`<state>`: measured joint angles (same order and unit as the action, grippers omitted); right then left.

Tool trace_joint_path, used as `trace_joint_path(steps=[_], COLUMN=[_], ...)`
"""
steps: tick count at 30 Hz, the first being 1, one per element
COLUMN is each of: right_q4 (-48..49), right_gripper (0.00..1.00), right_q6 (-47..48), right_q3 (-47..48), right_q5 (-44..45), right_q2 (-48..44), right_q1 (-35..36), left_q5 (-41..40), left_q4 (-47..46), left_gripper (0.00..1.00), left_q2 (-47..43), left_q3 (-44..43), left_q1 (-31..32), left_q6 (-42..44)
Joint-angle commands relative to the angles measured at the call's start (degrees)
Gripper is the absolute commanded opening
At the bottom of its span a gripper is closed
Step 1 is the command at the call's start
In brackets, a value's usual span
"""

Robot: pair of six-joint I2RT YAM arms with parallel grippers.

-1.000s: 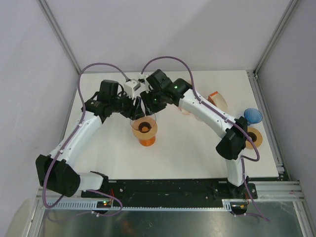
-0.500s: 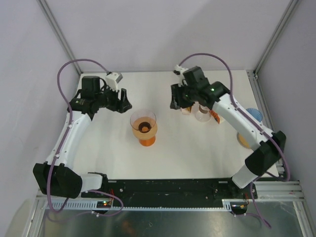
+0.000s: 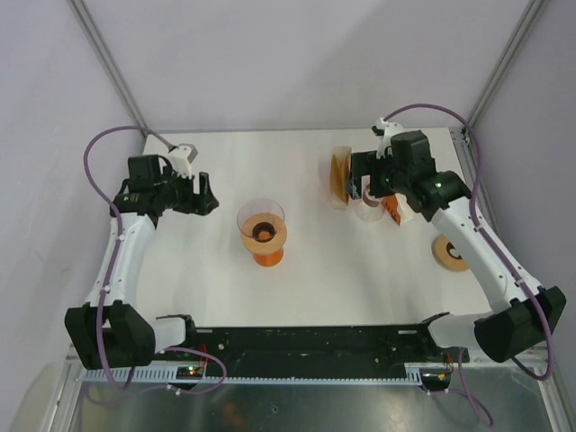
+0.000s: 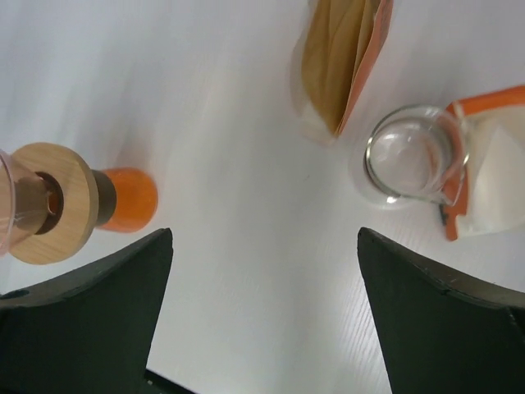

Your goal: Place the coffee filter in the dripper

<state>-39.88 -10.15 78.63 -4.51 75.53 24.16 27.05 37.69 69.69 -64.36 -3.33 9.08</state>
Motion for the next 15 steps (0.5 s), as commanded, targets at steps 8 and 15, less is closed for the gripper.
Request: trace_joint_path(steps=[8, 15], right_q4=[22.8, 27.2], right_gripper=[0.99, 0.8], right_q6=[8.2, 9.2], right_q3=[0.0, 2.2], right_q5=[-4.1, 1.1], right_q2=[0.5, 8.6], right_q1=[-2.4, -1.7], left_q5=[-6.8, -7.9], left_q4=[-12.1, -14.5], left_gripper=[0.82, 0.82], left_q2=[-3.2, -4.3], left_q3=[8.7, 11.2], left_q1=[-1.4, -1.4], left_q6=[-0.4, -0.7])
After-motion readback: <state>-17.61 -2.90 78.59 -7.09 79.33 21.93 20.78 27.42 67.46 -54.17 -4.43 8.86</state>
